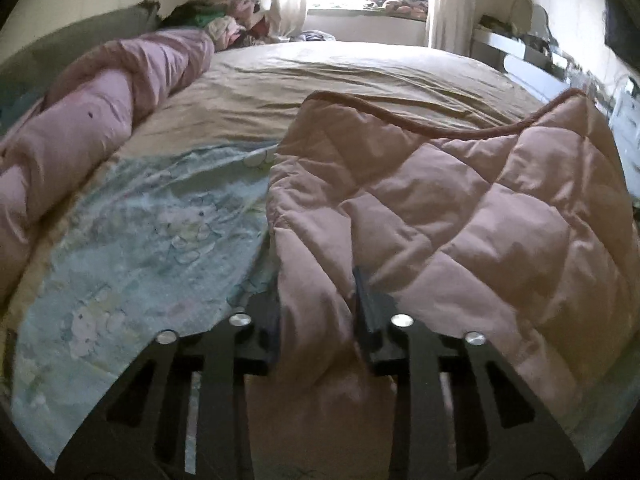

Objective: Fold large clothes
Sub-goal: 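Grasp the folded comforter edge with both grippers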

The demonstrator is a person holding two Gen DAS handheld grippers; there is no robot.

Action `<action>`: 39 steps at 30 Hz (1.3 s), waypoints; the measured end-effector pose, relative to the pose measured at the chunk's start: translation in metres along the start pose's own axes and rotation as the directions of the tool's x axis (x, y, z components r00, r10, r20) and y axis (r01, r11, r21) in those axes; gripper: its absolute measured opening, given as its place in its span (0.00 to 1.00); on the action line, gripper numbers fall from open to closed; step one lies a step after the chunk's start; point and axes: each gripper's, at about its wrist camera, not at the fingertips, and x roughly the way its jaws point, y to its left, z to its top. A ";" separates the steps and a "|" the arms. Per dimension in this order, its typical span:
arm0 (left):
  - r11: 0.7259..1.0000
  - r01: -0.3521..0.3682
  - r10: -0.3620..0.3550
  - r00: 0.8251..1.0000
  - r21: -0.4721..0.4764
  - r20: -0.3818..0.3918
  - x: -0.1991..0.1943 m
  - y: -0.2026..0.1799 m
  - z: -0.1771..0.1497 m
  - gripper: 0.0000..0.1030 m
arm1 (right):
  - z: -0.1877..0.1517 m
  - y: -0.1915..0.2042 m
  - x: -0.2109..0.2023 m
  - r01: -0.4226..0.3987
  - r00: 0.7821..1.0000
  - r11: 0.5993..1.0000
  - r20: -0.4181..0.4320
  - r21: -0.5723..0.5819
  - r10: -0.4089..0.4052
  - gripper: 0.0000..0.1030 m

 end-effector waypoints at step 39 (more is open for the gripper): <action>0.995 -0.094 0.092 0.995 0.036 0.043 0.078 -0.004 0.055 0.12 | 0.034 -0.032 0.080 0.153 0.988 0.967 -0.033 0.205 -0.149 0.12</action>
